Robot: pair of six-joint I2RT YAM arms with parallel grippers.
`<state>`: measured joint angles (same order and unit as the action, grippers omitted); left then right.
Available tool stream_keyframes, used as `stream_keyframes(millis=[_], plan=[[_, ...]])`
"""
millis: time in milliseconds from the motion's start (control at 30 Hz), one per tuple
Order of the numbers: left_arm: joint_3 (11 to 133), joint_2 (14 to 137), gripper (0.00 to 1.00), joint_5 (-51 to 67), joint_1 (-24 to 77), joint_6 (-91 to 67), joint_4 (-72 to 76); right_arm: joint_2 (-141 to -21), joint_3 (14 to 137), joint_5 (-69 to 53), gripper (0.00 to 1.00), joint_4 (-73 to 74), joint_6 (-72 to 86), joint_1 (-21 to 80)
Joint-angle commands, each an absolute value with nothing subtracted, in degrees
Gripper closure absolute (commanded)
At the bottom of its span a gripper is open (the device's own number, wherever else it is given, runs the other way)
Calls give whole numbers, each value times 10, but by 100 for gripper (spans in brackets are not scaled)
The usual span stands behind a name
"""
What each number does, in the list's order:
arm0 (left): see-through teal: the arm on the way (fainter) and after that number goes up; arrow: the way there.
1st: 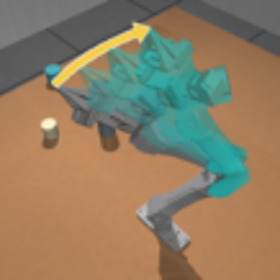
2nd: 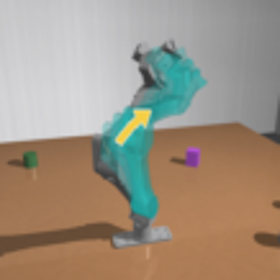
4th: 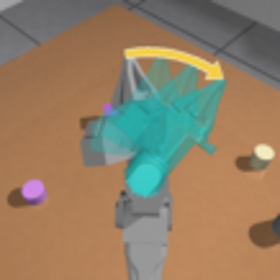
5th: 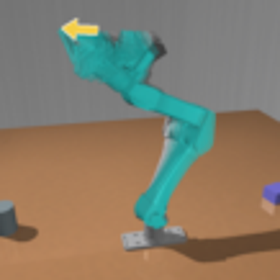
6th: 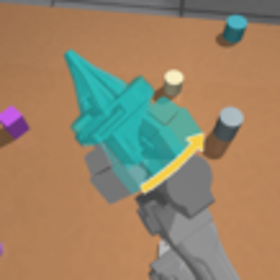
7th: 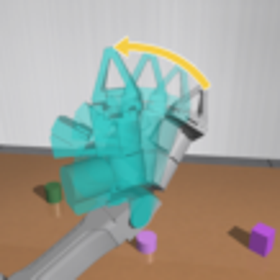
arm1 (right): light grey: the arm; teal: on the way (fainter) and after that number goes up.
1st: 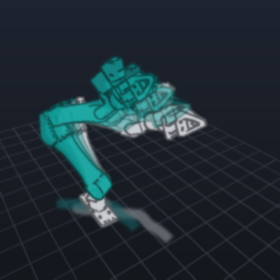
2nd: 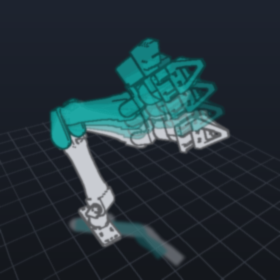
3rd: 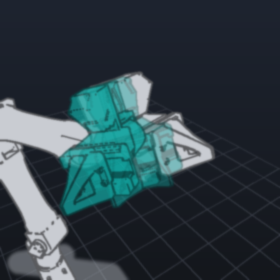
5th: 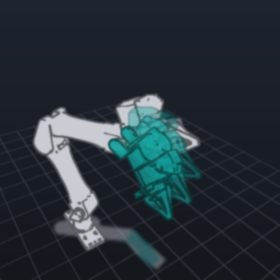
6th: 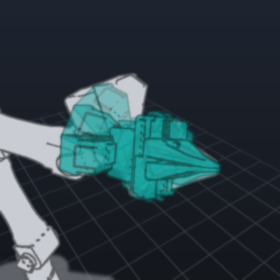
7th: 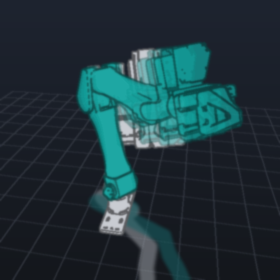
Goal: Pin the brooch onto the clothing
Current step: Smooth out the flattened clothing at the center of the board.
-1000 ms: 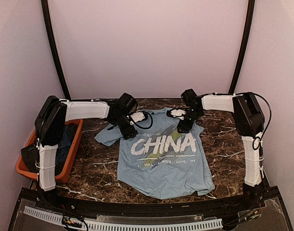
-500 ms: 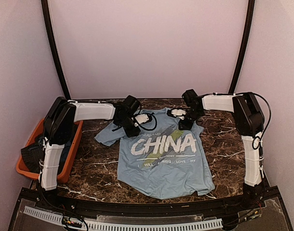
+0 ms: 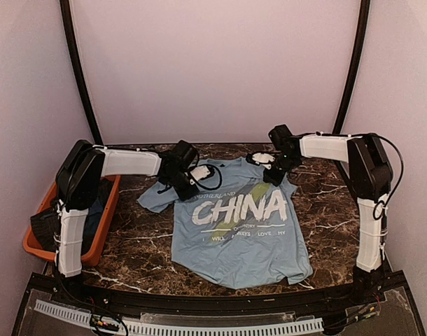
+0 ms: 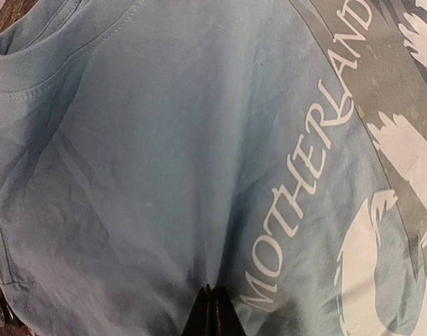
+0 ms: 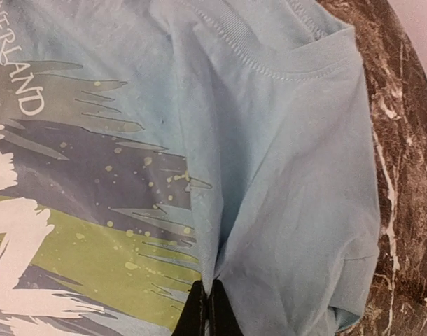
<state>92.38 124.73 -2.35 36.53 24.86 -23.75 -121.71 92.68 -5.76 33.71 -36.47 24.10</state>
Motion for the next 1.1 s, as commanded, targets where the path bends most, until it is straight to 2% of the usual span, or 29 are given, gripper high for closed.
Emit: stream_keyframes(millis=[0,667,1067], plan=[[872,1161,99,-9,355,220,-180,-1160,912,-38,100,308,-341,227],[834,1130,99,7,355,214,-160,-1143,861,-7,99,333,-265,222],[832,1131,99,6,355,215,-151,-1118,834,14,64,338,-230,218]])
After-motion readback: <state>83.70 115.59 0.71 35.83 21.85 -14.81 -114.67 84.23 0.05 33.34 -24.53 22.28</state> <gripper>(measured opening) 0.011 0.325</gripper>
